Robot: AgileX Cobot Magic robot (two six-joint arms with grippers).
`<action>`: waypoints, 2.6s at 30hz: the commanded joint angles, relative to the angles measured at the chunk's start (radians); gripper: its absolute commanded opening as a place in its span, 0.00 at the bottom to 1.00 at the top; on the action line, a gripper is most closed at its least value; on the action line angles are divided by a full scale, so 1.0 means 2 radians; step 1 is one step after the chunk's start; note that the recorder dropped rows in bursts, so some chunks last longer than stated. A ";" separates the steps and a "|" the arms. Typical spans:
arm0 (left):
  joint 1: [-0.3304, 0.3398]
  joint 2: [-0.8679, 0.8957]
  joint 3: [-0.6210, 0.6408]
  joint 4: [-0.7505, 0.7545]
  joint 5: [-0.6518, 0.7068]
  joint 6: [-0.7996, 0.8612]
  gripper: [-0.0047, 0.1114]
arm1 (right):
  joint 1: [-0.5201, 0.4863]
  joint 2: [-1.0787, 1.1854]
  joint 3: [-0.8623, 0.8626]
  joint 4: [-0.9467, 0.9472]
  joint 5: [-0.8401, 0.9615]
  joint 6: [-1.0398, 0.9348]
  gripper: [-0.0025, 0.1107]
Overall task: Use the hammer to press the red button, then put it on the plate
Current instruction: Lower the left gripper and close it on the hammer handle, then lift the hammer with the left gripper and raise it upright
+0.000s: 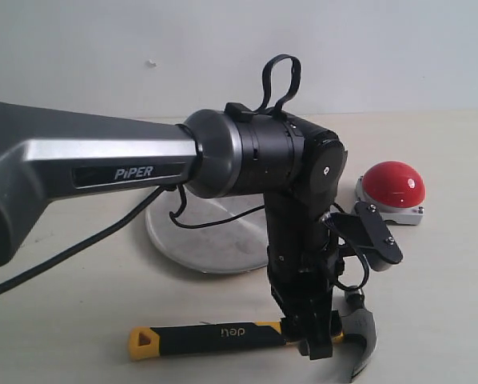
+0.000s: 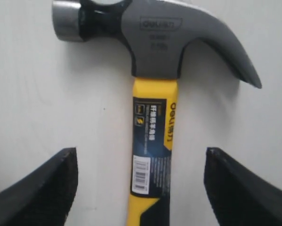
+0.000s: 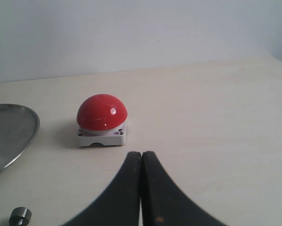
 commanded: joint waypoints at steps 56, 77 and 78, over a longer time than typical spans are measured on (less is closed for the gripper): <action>-0.002 -0.038 -0.004 0.009 0.006 -0.033 0.04 | -0.003 -0.003 0.003 0.000 -0.008 -0.002 0.02; -0.002 -0.204 0.060 0.073 -0.169 -0.196 0.04 | -0.003 -0.003 0.003 0.000 -0.008 -0.002 0.02; -0.002 -0.214 0.072 0.073 -0.190 -0.201 0.04 | -0.003 -0.003 0.003 0.000 -0.008 -0.002 0.02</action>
